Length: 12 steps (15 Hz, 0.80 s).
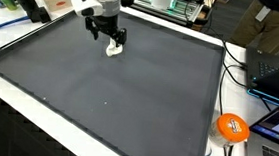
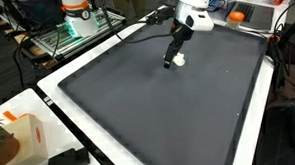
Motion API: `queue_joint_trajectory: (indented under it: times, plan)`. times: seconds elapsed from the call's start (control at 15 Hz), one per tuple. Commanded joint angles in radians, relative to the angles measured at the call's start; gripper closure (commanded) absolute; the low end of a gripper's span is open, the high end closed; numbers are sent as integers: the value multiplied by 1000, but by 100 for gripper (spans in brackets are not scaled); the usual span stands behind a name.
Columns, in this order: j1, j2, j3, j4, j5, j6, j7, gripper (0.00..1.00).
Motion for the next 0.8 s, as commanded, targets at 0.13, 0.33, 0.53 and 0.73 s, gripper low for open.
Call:
queue_joint_trajectory:
  times: [0.13, 0.33, 0.53, 0.73]
  plan:
    - [89, 82, -23, 73, -216, -131, 113, 0]
    - [76, 111, 27, 95, -164, -113, 53, 0]
    - [51, 116, 59, 101, -118, -94, -7, 0]
    - [38, 105, 55, 100, -94, -96, -18, 0]
